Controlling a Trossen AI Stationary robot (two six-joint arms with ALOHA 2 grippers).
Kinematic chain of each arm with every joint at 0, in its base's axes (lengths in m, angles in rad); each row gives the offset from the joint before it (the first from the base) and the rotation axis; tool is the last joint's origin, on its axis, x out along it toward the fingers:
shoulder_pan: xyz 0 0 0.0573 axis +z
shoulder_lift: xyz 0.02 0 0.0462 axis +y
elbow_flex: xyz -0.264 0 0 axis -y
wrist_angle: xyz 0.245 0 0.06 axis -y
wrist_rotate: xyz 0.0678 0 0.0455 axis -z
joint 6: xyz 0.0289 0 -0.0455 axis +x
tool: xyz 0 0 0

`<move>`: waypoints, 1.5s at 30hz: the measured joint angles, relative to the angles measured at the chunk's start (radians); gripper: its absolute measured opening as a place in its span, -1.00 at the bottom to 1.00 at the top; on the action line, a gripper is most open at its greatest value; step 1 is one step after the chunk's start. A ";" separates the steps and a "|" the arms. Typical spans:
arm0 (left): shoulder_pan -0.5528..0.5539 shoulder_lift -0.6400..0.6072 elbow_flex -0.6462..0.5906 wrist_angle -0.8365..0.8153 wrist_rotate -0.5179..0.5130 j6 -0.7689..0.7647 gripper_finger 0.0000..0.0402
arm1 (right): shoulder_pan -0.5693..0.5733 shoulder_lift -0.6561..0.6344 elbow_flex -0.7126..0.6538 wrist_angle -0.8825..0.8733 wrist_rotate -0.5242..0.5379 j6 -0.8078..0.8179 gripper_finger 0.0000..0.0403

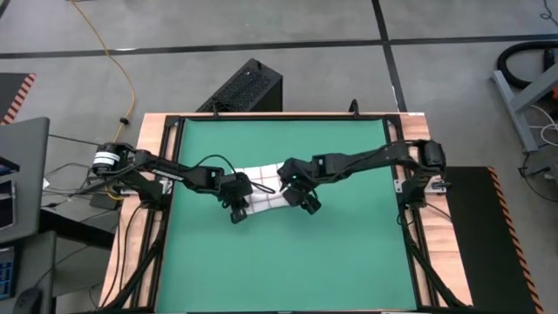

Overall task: Roll towel
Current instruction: Roll the white towel

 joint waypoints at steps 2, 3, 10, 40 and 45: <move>0.002 -0.001 -0.001 0.002 0.008 0.000 -1.00 | -0.007 0.039 -0.001 -0.009 0.000 0.000 0.55; 0.001 0.000 0.000 -0.002 0.008 0.006 -1.00 | -0.011 0.057 -0.002 -0.015 0.003 0.000 0.55; 0.002 -0.001 0.000 -0.004 0.020 0.020 -1.00 | -0.056 0.168 0.002 -0.015 0.054 0.000 0.54; 0.008 -0.149 0.013 0.158 -0.177 0.227 -1.00 | -0.078 0.189 0.001 -0.048 0.068 0.214 -0.70; -0.002 -0.039 0.013 0.233 -0.140 0.233 -1.00 | -0.101 0.159 -0.002 -0.111 -0.014 0.238 -0.70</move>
